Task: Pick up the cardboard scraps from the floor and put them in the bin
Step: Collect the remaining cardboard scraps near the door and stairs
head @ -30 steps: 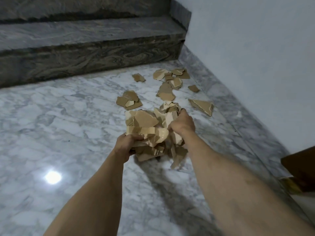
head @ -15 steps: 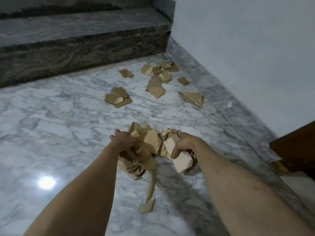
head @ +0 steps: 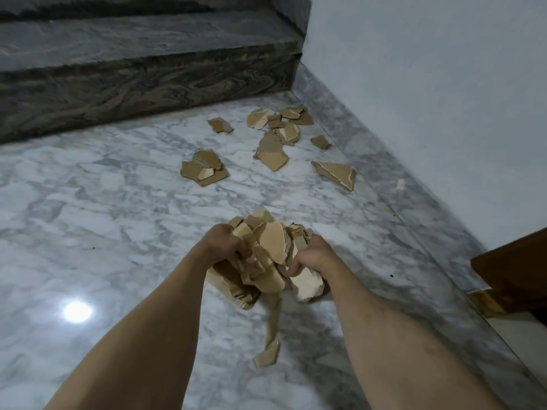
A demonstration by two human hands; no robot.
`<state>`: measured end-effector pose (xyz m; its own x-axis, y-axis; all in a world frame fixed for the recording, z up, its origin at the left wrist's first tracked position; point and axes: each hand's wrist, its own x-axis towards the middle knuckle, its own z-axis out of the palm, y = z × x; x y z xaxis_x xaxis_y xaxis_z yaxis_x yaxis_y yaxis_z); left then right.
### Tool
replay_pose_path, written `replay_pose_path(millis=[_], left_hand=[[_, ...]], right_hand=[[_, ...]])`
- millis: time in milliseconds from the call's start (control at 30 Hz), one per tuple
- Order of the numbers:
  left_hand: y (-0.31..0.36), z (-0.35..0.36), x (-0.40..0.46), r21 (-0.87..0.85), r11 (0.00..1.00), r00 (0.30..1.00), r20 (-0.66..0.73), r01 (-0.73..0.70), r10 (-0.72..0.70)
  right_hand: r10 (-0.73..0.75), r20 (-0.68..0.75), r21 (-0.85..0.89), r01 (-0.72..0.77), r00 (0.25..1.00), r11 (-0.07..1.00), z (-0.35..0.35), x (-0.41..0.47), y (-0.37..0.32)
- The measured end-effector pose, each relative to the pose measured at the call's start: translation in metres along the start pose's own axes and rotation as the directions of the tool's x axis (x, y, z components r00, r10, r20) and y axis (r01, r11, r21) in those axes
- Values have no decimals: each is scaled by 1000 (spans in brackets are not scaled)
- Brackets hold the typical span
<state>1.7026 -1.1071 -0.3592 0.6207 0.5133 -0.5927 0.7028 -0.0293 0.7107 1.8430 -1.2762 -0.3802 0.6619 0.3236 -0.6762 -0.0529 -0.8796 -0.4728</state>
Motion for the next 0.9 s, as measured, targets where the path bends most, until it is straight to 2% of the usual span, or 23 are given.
replay_pose_path(millis=[67, 133, 167, 233, 333, 433, 533, 633, 767, 900], left_hand=[[7, -8, 5, 65, 998, 999, -39, 2, 0], [16, -13, 7, 308, 951, 996, -86, 34, -8], [20, -13, 8, 364, 930, 994, -112, 45, -4], [26, -10, 13, 370, 928, 988, -151, 37, 20], [28, -5, 24, 448, 891, 991, -131, 72, -14], [35, -3, 33, 356, 926, 987, -140, 121, -75], [38, -4, 38, 282, 945, 978, -167, 166, -122], [31, -7, 43, 201, 956, 975, -107, 215, -197], [24, -10, 50, 74, 956, 959, 8, 282, -284], [38, -14, 57, -45, 947, 946, -46, 319, -321]], right_hand=[[7, 36, 52, -9, 999, 999, -1, 5, 0], [17, 58, 116, -23, 998, 993, -2, 7, 0], [22, 64, 155, -32, 998, 987, -2, 8, 1], [28, 57, 250, -42, 998, 967, -4, 12, 3], [82, -73, 446, -41, 994, 894, -18, 21, 5], [122, -176, 579, 3, 977, 815, -35, 31, 2], [96, -210, 588, 47, 973, 808, -48, 41, 0], [81, -243, 586, 80, 967, 807, -57, 52, -4], [35, -253, 579, 122, 967, 806, -71, 75, -9], [-39, -205, 545, 147, 978, 825, -109, 97, -17]])
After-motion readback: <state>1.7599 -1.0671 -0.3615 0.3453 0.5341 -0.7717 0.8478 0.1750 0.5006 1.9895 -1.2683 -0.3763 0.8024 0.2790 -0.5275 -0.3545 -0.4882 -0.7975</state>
